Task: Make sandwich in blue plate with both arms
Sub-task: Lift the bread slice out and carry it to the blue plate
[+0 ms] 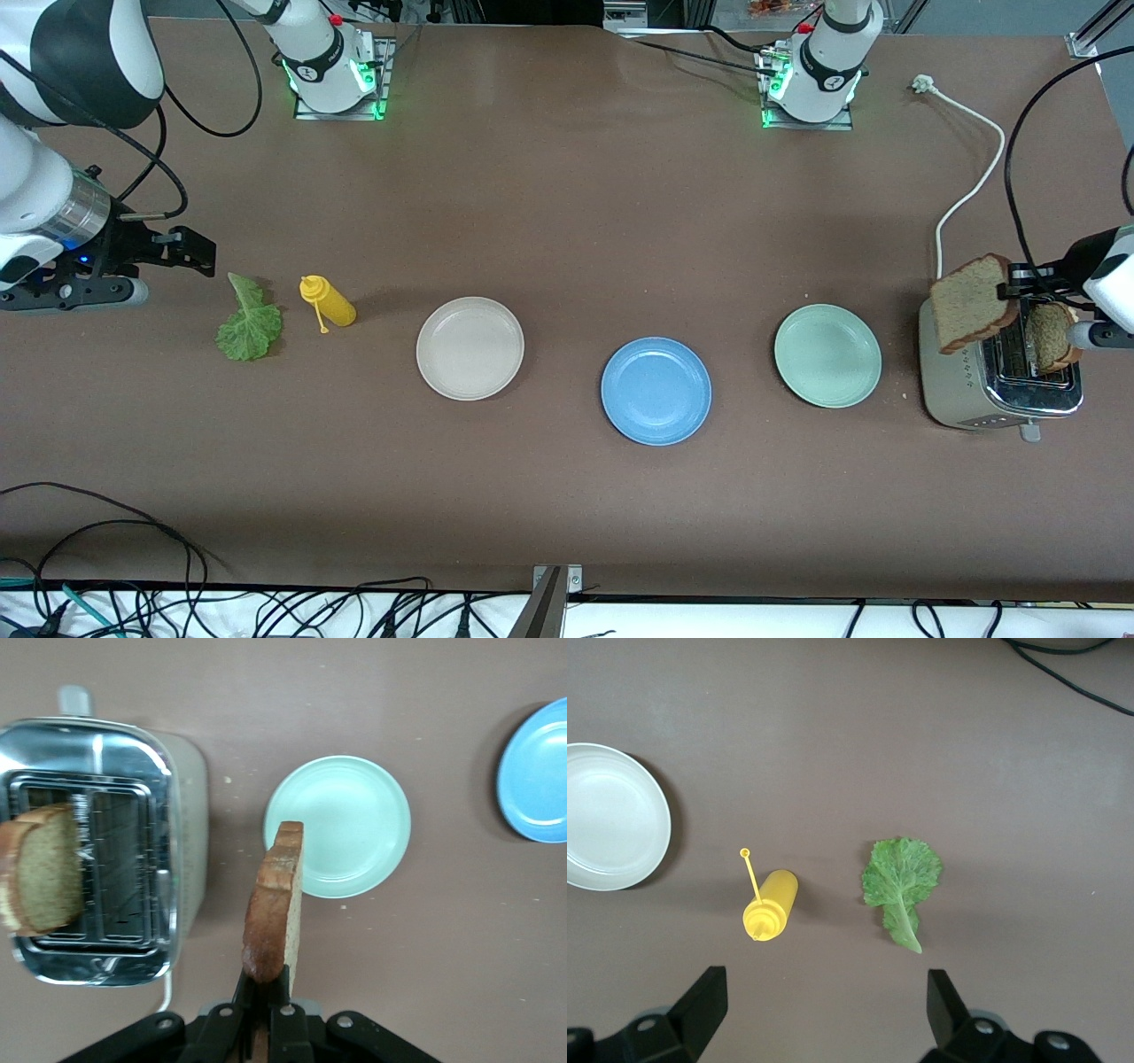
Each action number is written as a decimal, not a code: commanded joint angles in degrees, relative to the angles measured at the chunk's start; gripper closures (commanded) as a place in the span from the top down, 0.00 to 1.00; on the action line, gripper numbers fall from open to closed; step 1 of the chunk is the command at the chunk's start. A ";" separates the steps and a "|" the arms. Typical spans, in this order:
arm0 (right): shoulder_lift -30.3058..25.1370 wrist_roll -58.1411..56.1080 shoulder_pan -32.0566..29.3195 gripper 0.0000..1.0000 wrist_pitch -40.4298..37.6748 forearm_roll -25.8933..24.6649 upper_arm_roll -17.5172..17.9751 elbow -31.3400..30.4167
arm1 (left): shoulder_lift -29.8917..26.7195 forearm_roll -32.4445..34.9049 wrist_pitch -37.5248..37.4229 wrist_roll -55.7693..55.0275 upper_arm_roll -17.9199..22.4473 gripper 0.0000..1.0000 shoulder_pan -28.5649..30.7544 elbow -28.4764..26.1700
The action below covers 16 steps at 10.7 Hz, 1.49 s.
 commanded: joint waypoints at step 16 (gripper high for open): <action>0.11 -0.17 0.09 1.00 0.13 -0.42 0.01 -0.24 | 18.40 -40.65 25.96 -9.78 0.11 0.00 -22.70 -4.41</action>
